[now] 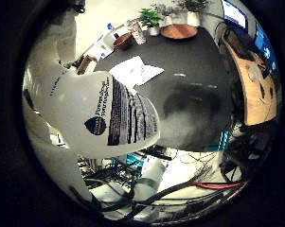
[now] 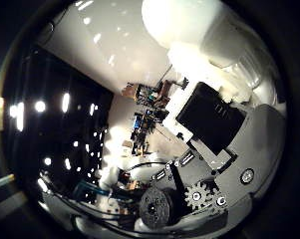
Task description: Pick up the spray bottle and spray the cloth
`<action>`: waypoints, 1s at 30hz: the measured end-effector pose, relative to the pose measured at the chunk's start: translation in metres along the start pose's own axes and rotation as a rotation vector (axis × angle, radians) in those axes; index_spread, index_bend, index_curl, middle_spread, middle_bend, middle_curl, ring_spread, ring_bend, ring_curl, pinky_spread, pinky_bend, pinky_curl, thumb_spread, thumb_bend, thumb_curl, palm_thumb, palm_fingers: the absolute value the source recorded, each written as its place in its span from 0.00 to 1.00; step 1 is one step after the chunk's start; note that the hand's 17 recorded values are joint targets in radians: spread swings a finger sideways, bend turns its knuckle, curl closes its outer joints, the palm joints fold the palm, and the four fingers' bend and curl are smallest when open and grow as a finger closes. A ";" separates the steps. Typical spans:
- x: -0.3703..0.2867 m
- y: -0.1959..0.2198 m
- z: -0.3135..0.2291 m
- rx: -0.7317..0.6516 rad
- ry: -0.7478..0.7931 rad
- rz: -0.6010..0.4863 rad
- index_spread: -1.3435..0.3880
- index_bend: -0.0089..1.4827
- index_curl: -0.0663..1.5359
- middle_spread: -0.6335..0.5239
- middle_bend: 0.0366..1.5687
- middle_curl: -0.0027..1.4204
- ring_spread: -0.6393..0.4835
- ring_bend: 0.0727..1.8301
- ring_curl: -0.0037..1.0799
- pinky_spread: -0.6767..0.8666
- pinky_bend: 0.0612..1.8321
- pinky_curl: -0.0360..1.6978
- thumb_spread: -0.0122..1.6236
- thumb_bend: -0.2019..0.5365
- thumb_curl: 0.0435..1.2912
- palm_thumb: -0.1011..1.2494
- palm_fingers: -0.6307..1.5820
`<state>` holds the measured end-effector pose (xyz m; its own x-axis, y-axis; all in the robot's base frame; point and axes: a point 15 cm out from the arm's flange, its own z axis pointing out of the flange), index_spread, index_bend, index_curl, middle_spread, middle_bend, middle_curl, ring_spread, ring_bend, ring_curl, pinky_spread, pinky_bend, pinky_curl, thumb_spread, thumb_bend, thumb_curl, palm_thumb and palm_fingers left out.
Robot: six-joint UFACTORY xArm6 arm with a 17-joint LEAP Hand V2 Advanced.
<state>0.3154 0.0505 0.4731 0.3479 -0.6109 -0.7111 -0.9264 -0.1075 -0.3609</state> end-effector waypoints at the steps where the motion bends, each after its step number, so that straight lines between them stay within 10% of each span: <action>1: -0.008 -0.004 0.004 -0.005 -0.018 0.004 0.63 0.78 0.43 0.40 0.83 0.44 0.39 0.76 0.52 0.24 0.68 0.39 0.63 0.26 0.79 0.86 0.85; 16: -0.022 -0.126 0.052 -0.049 -0.365 0.230 0.63 0.78 0.42 0.40 0.83 0.44 0.39 0.76 0.51 0.24 0.68 0.39 0.63 0.26 0.80 0.87 0.85; 30: 0.024 -0.101 0.179 -0.245 -0.510 0.425 0.63 0.78 0.42 0.40 0.84 0.44 0.39 0.76 0.51 0.24 0.68 0.40 0.63 0.26 0.81 0.87 0.85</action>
<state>0.4429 0.1874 0.3844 -0.0827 -0.2015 -0.9760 -0.9819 -0.1512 0.1144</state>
